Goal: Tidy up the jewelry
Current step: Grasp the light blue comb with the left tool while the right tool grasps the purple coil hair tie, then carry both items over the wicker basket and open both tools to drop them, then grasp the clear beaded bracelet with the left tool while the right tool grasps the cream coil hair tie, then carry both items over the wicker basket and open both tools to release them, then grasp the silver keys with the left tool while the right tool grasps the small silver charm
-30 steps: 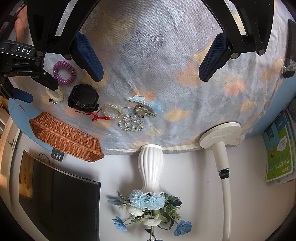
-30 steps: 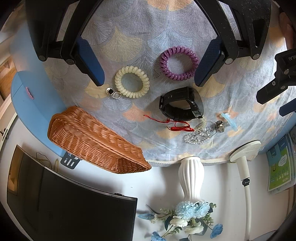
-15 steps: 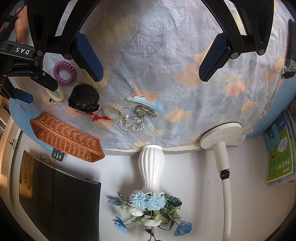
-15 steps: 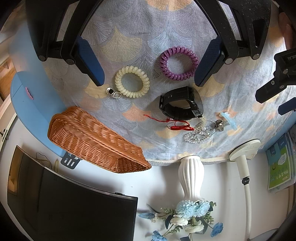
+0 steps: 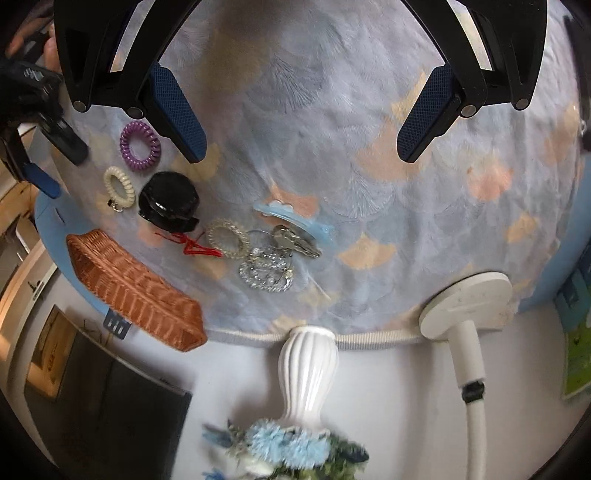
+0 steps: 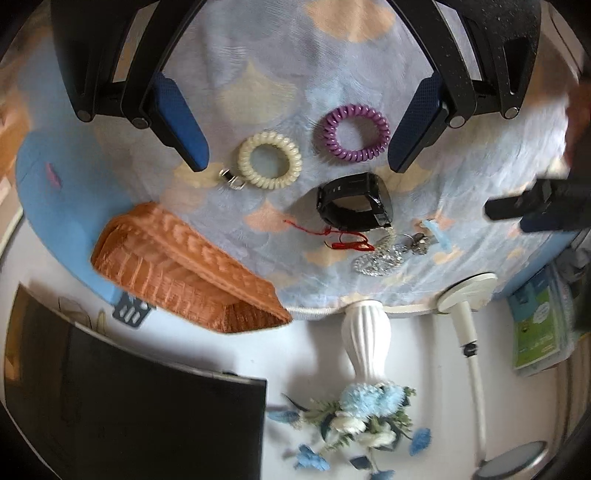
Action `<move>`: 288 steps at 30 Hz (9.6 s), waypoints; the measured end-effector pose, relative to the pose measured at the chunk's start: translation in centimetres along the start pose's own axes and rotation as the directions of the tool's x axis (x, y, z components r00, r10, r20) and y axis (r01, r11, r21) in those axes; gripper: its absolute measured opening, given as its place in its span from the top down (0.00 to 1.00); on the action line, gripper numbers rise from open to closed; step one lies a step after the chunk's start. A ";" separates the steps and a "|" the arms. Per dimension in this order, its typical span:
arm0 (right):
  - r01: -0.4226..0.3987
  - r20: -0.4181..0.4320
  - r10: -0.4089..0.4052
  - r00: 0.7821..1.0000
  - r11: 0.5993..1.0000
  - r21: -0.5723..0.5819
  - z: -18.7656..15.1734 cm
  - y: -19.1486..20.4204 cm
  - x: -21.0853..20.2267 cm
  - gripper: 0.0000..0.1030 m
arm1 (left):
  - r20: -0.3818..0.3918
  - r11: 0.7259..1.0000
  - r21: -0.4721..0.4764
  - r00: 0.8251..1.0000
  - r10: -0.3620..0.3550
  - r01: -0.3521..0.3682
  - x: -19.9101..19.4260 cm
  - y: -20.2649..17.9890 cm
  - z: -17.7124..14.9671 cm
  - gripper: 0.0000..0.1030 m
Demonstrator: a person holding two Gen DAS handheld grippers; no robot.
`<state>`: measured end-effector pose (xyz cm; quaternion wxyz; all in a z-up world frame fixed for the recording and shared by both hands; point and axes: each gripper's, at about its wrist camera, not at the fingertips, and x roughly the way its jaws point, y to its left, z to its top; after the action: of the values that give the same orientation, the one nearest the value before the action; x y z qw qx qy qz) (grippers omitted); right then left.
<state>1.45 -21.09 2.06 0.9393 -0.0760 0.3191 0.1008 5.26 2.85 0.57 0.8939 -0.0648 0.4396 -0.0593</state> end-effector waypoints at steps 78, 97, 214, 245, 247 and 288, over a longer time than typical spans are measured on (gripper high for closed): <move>-0.083 0.009 0.082 0.997 0.988 0.128 9.0 -14.2 -1.8 0.87 | -0.002 0.877 0.374 0.946 -0.323 0.300 -1.3 -18.6 15.4 0.90; 0.089 -0.259 -0.006 0.966 0.947 0.310 9.3 -21.1 13.1 0.87 | -0.201 0.868 0.292 0.913 -0.354 0.401 15.7 -26.6 18.9 0.90; -0.285 -0.277 0.294 0.915 0.956 0.071 -2.0 -4.2 -2.3 0.88 | -0.108 0.903 0.283 0.946 -0.305 0.324 -4.4 -8.2 -0.8 0.92; 0.139 -0.312 -0.015 0.950 0.915 0.378 12.1 -23.1 15.0 0.88 | -0.151 0.930 0.241 0.957 -0.246 0.277 16.4 -23.5 21.1 0.92; 0.136 -0.330 -0.004 0.944 0.916 0.378 12.0 -23.0 15.6 0.88 | -0.163 0.932 0.235 0.957 -0.242 0.276 17.3 -23.6 20.8 0.92; -0.136 -0.021 0.143 0.989 0.967 0.215 0.7 -9.0 3.5 0.66 | 0.032 0.967 -0.022 0.966 -0.255 0.256 -2.2 1.3 7.3 0.58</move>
<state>6.71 -29.17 1.19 0.9266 0.0457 0.3496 0.1305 9.77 4.99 6.49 0.8841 -0.1333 0.4154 -0.1673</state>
